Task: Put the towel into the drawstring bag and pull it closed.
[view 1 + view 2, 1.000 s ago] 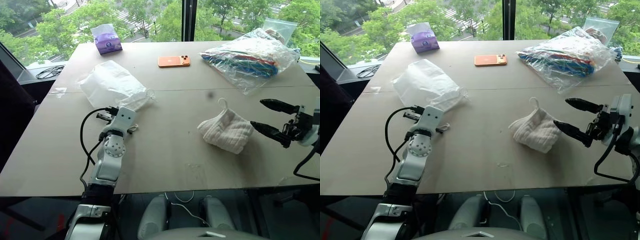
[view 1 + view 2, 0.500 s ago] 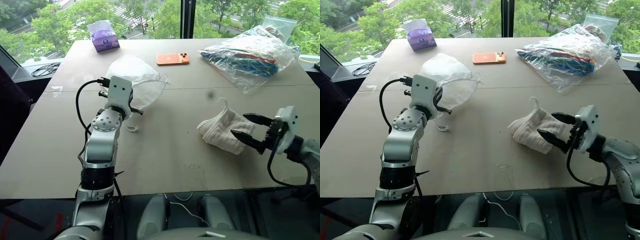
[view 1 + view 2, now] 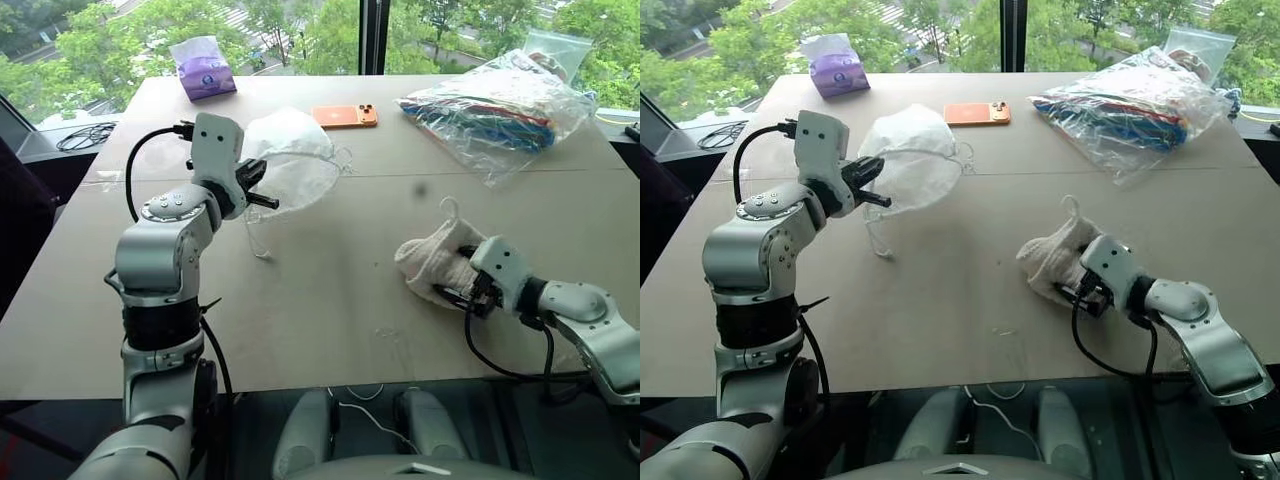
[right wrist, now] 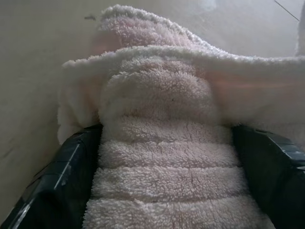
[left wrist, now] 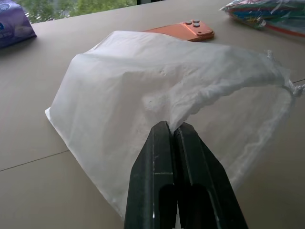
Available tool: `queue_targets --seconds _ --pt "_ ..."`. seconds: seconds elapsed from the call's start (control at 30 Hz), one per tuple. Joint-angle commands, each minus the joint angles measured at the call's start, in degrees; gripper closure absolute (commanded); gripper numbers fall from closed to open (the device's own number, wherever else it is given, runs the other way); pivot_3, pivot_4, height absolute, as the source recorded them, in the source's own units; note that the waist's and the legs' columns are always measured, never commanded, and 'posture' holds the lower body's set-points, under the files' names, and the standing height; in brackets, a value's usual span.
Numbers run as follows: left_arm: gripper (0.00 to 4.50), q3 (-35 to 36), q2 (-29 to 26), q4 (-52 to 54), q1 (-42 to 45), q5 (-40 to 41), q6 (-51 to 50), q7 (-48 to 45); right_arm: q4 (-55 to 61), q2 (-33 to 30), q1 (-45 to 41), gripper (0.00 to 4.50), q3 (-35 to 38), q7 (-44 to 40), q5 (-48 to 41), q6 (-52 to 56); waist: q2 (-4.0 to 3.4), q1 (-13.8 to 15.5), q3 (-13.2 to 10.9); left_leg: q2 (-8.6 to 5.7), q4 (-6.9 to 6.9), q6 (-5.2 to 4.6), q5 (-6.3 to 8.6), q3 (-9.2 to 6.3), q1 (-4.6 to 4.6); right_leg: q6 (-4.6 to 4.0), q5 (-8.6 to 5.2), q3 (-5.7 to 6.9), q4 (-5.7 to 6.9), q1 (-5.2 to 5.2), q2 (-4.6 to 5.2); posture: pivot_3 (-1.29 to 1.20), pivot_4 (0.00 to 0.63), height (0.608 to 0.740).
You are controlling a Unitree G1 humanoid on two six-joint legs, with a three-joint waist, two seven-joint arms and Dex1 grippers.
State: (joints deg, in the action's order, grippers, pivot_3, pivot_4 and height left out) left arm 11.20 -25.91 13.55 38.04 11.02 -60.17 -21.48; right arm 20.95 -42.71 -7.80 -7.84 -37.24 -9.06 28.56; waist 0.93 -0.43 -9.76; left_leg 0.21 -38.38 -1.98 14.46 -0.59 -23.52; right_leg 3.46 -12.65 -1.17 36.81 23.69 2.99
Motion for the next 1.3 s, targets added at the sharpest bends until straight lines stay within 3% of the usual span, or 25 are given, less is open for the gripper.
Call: queue_targets --seconds 0.03,0.2,0.27,0.37,0.6,0.67,0.77,0.9,1.0,1.1,1.17,1.3 --pt "4.47 -0.1 -1.5 4.3 1.4 1.7 -1.2 -0.2 -4.3 1.4 -3.7 0.0 -1.5 3.0 3.1 8.8 0.05 -0.2 0.0 0.0 0.0 0.04 -0.02 -0.01 0.01 0.0 0.0 0.0 0.0 -0.01 0.0 0.0 0.15 0.74" --pt "4.47 -0.3 -1.6 4.7 1.7 2.5 -1.6 0.5 -7.3 5.6 -7.0 0.0 -1.0 3.1 -1.0 23.0 0.33 -0.2 0.1 0.01 -0.02 0.11 -0.07 0.0 0.19 -0.03 0.02 -0.05 0.03 -0.18 0.0 0.0 0.15 0.74" --pt "4.47 -0.4 -1.7 4.7 1.8 2.9 -1.7 0.7 -7.7 5.3 -6.9 0.0 -2.1 1.4 -2.9 29.1 0.44 -0.2 0.1 0.02 0.01 0.1 -0.07 0.0 0.7 -0.04 0.01 -0.04 0.02 -0.65 0.0 0.0 0.15 0.74" --pt "4.5 -0.3 -1.7 4.9 2.2 3.7 -2.6 0.9 -7.6 4.8 -7.0 0.9 -2.9 -0.2 -4.5 31.3 0.74 0.0 0.3 0.03 0.02 0.09 -0.06 -0.09 0.87 -0.26 -0.13 0.04 0.0 -0.86 0.01 0.0 0.15 0.74" --pt "4.5 1.1 -1.5 4.9 3.0 6.4 -4.8 1.0 -5.8 4.5 -7.6 3.91 -2.7 -1.2 -6.5 32.5 1.06 0.2 0.5 0.02 0.05 0.1 -0.06 -0.26 0.86 -0.14 -0.06 0.17 -0.07 -0.94 0.05 0.0 0.15 0.74" --pt "4.5 0.9 -1.3 4.9 3.0 7.3 -5.5 0.7 -5.0 4.5 -8.0 4.41 -2.1 -1.3 -6.6 30.6 1.05 0.1 0.5 0.02 0.08 0.1 -0.06 -0.3 0.86 -0.07 -0.02 0.2 -0.07 -0.94 0.04 0.0 0.15 0.74" --pt "4.5 2.0 0.5 4.5 3.3 9.5 -7.4 1.4 -1.3 4.6 -9.5 4.42 -0.7 -3.0 -8.8 29.5 1.05 0.1 0.5 0.02 0.11 0.11 -0.05 -0.35 0.85 -0.06 -0.02 0.24 -0.08 -0.93 0.04 0.0 0.15 0.74" --pt "4.5 4.2 4.3 4.2 3.3 13.0 -11.5 2.0 8.0 8.8 -11.2 4.42 3.5 -8.4 -21.3 32.8 1.01 -0.3 0.3 0.02 0.15 0.11 -0.05 -0.39 0.69 -0.05 -0.01 0.26 -0.07 -0.77 0.04 0.0 0.15 0.74" --pt "4.5 3.9 5.6 3.7 3.2 14.1 -11.3 2.0 12.6 12.8 -14.1 4.42 5.5 -7.9 -28.7 36.5 0.66 -0.5 0.0 0.03 0.18 0.11 -0.06 -0.36 0.52 -0.04 0.0 0.21 0.02 -0.53 0.01 0.0 0.15 0.74" --pt "4.5 5.2 7.5 3.5 3.8 16.3 -12.3 2.2 11.2 21.6 -16.6 4.42 5.5 1.6 -29.0 39.6 0.63 -0.4 0.0 0.02 0.17 0.12 -0.06 -0.32 0.43 -0.04 0.0 0.2 0.04 -0.41 0.02 0.0 0.15 0.74" --pt "4.5 5.7 8.0 3.4 3.8 17.3 -13.0 2.4 7.3 29.5 -16.8 4.42 4.6 11.9 -23.9 39.0 0.61 -0.3 0.0 0.02 0.18 0.13 -0.07 -0.33 0.39 -0.04 0.01 0.2 0.06 -0.36 0.03 0.0 0.15 0.74" --pt "4.5 6.2 8.2 3.7 3.5 18.8 -14.4 2.8 3.2 37.2 -16.8 4.42 2.8 20.3 -19.0 35.7 0.56 -0.2 -0.1 -0.08 0.13 0.49 -0.29 -0.34 -0.1 -0.05 0.02 0.17 0.2 0.15 0.11 0.0 0.15 0.74"
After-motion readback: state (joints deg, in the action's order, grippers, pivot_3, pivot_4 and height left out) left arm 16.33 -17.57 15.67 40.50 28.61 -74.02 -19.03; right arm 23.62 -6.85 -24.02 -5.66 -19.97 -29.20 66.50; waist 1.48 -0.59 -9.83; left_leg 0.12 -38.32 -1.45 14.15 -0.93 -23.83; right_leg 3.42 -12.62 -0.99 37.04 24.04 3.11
